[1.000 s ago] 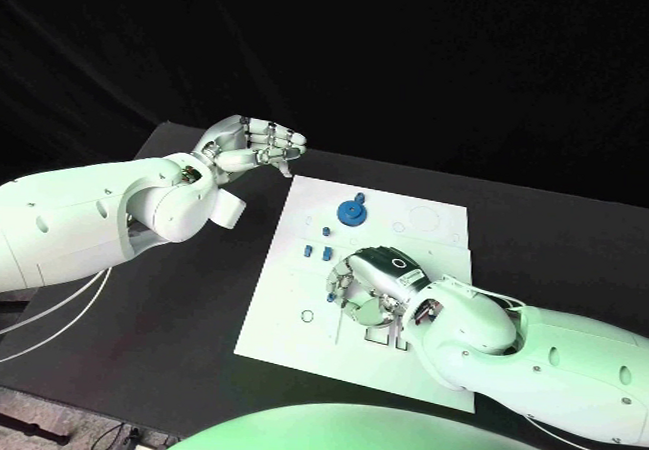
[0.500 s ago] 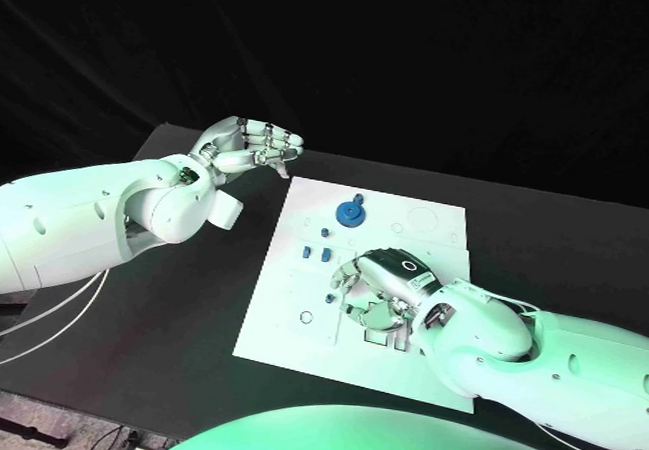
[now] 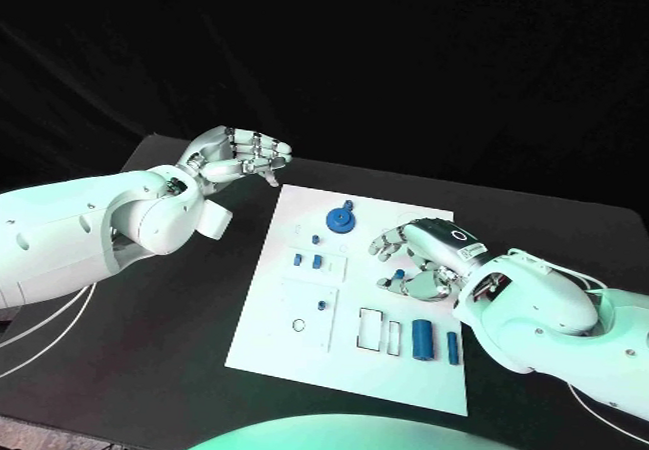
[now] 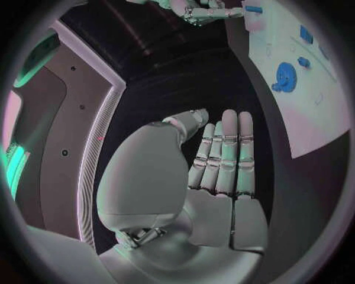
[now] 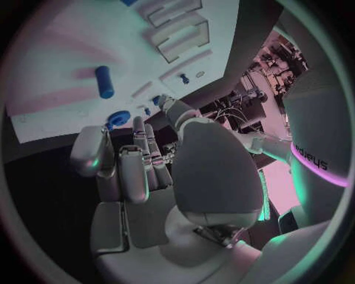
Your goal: Assemble the parts on the task board
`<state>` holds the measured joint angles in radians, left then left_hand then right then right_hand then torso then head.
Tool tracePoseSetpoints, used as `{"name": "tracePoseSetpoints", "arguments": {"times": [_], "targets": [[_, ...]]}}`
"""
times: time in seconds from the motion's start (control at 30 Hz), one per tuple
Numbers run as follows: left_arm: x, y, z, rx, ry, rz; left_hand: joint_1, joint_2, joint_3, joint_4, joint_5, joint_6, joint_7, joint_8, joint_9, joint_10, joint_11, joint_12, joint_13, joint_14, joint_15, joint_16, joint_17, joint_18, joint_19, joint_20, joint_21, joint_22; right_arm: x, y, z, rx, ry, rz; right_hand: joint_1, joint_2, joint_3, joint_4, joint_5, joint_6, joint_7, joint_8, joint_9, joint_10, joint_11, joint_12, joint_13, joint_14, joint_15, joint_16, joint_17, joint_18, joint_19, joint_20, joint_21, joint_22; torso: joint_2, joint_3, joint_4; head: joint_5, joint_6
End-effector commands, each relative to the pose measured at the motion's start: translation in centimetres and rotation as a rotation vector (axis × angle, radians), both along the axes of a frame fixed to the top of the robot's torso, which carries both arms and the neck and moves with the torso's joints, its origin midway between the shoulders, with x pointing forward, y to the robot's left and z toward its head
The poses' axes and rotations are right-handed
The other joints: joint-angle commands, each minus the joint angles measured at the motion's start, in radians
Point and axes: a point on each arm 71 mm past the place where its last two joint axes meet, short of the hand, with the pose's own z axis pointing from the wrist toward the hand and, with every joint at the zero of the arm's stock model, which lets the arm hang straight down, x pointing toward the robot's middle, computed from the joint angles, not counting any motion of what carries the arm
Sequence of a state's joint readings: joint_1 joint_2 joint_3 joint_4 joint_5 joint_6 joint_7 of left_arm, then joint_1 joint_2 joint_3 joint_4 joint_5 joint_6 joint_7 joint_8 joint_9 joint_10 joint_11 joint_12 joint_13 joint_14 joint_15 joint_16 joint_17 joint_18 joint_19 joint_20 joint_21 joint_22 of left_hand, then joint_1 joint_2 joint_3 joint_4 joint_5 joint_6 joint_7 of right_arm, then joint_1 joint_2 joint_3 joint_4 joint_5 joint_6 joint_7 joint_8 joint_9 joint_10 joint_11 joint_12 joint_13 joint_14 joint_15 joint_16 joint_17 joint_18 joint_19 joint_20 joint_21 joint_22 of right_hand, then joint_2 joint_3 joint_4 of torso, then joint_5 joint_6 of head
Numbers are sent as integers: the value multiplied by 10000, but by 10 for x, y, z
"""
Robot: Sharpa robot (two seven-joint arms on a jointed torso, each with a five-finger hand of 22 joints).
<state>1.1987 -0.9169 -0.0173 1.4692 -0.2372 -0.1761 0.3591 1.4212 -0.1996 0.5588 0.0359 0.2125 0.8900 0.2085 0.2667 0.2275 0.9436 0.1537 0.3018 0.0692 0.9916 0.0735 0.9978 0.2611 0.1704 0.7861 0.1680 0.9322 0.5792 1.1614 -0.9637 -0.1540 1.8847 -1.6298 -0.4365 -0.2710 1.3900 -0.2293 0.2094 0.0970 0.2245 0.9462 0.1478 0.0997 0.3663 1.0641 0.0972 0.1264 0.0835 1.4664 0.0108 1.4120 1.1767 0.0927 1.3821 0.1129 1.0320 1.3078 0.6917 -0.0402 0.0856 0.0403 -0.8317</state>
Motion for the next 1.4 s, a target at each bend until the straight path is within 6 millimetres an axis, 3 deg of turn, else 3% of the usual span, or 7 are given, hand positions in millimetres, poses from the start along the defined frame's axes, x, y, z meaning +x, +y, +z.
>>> {"name": "tracePoseSetpoints", "arguments": {"times": [0.03, 0.2, 0.6, 0.73, 1.07, 1.2, 1.4], "targets": [[-1, -2, 1, -89, -39, -180, 8, 89, 0, -79, 53, 35, 39, -11, -17, -65, -9, -15, -17, -35, 4, -35, -10, 113, -89, 8, 32, 16, 3, -9, -7, -744, 695, -113, 604, 159, -1114, 657, 55, -168, 52, -180, -145, -355, 56, 112, -160, 248, 88, -71, -150, 117, -64, 58, -303, 564, -3, 6, -8, -84, 49], [-1, -3, 0, -89, -25, -197, 8, 89, 0, -79, 53, 35, 39, -11, -17, -65, -9, -15, -17, -35, 4, -35, -10, 113, -89, 8, 32, 16, 8, -19, -10, -1152, 778, -242, 1419, 149, -1903, 1817, 67, -245, 23, -266, -320, -618, 90, 290, -176, 228, 112, -86, -247, 138, -58, 83, -519, 499, 9, 22, 8, -125, 78], [-1, -2, 0, -85, -3, -211, 8, 89, 0, -79, 53, 35, 39, -11, -17, -65, -9, -15, -17, -35, 4, -35, -10, 113, -89, 8, 32, 16, 12, -20, -24, -1625, 933, -292, 1869, 479, -1552, 1915, 52, -42, 70, -190, -374, -371, 25, 527, -161, 249, 60, -37, -193, 121, 25, 43, -435, 547, 27, 4, 12, -110, 60], [-1, -2, -1, -80, -2, -199, 8, 89, 0, -79, 53, 35, 39, -11, -17, -65, -9, -15, -17, -35, 4, -35, -10, 113, -89, 8, 32, 16, 12, -19, -26, -1625, 939, -293, 1930, 690, -918, 1937, 64, 338, 76, -88, -441, 124, -17, 647, -190, 293, 17, 53, -59, 70, 151, -3, -163, 679, 19, 6, 0, -108, 51], [-1, -1, -1, -78, 1, -197, -14, 99, -8, -82, 52, 26, 44, -12, -21, -85, -2, -11, -16, -32, 12, -43, -12, 110, -102, 14, 41, 26, 11, -15, -28, -1467, 914, -207, 1621, 546, 490, 1939, 63, 986, 59, 43, -582, 753, -65, 355, -199, 317, -24, 141, 32, 21, 261, -36, 115, 853, 22, 9, 5, -106, 48], [-1, -1, -1, -70, 4, -180, -14, 99, -8, -82, 52, 26, 44, -12, -21, -85, -2, -11, -16, -32, 12, -43, -12, 110, -102, 14, 41, 26, 10, -13, -28, -1372, 891, -198, 1369, 348, 1039, 1930, 46, 1111, 45, 57, -632, 958, -90, 210, -198, 308, -46, 136, -22, 7, 299, -64, 205, 916, 24, 9, 3, -111, 46], [-1, -1, -1, -63, 11, -170, -14, 99, -8, -82, 52, 26, 44, -12, -21, -85, -2, -11, -16, -32, 12, -43, -12, 110, -102, 14, 41, 26, 11, -13, -28, -1291, 836, -315, 1163, 209, 1420, 1919, 38, 1183, 41, 69, -659, 1092, -102, 110, -190, 312, -53, 153, -14, -7, 325, -69, 265, 961, 18, 8, 6, -109, 23]]}}
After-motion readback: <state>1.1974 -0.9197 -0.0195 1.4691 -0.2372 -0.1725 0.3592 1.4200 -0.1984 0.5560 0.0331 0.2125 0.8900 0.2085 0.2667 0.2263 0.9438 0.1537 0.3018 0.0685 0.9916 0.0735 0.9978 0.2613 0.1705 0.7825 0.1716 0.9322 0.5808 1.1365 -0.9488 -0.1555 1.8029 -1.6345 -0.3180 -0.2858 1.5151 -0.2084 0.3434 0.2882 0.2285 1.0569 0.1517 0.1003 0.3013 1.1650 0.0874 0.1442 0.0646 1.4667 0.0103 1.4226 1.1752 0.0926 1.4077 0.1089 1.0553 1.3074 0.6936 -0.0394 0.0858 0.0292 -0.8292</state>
